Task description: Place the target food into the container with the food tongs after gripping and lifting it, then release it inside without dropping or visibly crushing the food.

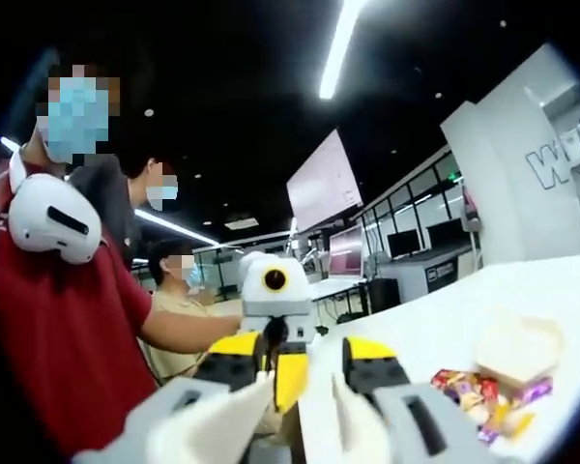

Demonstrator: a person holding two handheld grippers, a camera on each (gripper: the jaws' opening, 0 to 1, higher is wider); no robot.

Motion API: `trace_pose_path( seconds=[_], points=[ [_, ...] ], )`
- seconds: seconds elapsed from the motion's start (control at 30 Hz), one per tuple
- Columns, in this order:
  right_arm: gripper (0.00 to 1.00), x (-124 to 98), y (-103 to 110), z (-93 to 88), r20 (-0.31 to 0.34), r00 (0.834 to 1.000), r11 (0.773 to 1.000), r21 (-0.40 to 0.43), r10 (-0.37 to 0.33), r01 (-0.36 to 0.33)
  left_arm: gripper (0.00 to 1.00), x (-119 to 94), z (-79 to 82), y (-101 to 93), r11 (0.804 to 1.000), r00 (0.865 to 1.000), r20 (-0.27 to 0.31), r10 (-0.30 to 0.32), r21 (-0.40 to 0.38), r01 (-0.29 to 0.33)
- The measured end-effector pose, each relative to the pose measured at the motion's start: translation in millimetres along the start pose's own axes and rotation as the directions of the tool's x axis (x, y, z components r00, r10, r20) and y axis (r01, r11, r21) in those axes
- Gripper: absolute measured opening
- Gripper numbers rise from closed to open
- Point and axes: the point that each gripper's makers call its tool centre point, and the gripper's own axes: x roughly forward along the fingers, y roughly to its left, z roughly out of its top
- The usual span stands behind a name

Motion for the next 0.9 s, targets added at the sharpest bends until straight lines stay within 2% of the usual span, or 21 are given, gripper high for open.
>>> trace_pose_path(
  seconds=[0.27, 0.37, 0.4, 0.43, 0.5, 0.57, 0.63, 0.7, 0.8, 0.87, 0.9],
  points=[
    [0.20, 0.4, 4.5, 4.6, 0.015, 1.000, 1.000, -0.002, 0.002, -0.002, 0.01, -1.8, 5.0, -0.3, 1.000, 1.000, -0.004, 0.004, 0.011, -0.004],
    [0.18, -0.5, 1.5, 6.0, 0.023, 1.000, 1.000, 0.015, -0.020, 0.019, 0.02, -2.1, 6.5, 4.2, 0.998, 1.000, 0.012, 0.029, 0.054, -0.030],
    [0.18, -0.6, 0.5, 5.8, 0.025, 0.999, 1.000, 0.017, -0.025, 0.024, 0.03, -2.7, 6.6, 7.1, 0.993, 0.999, 0.018, 0.050, 0.105, -0.051],
    [0.18, -1.1, -0.8, 4.7, 0.026, 0.999, 0.999, 0.014, -0.032, 0.032, 0.03, -3.2, 4.9, 7.0, 0.992, 0.998, 0.016, 0.056, 0.110, -0.057],
    [0.18, -4.4, -5.9, 5.1, 0.038, 0.998, 0.998, 0.014, -0.057, 0.057, 0.05, -7.0, -2.0, 11.4, 0.993, 0.997, -0.002, 0.079, 0.083, -0.079],
    [0.18, -8.0, -10.0, 6.1, 0.051, 0.996, 0.997, 0.025, -0.073, 0.071, 0.11, -13.2, -9.9, 17.6, 0.993, 0.994, -0.015, 0.110, 0.037, -0.109],
    [0.18, -12.2, -17.2, 3.9, 0.047, 0.994, 0.995, 0.025, -0.100, 0.099, 0.15, -19.8, -16.4, 25.1, 0.988, 0.988, -0.013, 0.156, 0.013, -0.156],
    [0.18, -16.2, -26.3, 1.0, 0.042, 0.990, 0.991, 0.018, -0.134, 0.134, 0.15, -26.4, -23.4, 32.5, 0.980, 0.980, -0.016, 0.198, 0.008, -0.198],
    [0.19, -24.6, -53.9, -12.3, -0.004, 0.967, 0.967, 0.035, -0.254, 0.254, 0.15, -34.5, -32.7, 44.7, 0.960, 0.960, -0.020, 0.280, 0.014, -0.280],
    [0.19, -29.2, -69.2, -20.8, -0.026, 0.949, 0.948, 0.037, -0.314, 0.315, 0.22, -39.0, -42.3, 52.2, 0.944, 0.943, -0.038, 0.330, -0.009, -0.330],
    [0.19, -30.7, -73.9, -24.8, -0.036, 0.944, 0.943, 0.045, -0.328, 0.330, 0.26, -39.5, -45.5, 53.7, 0.941, 0.941, -0.039, 0.337, -0.018, -0.338]
  ],
)
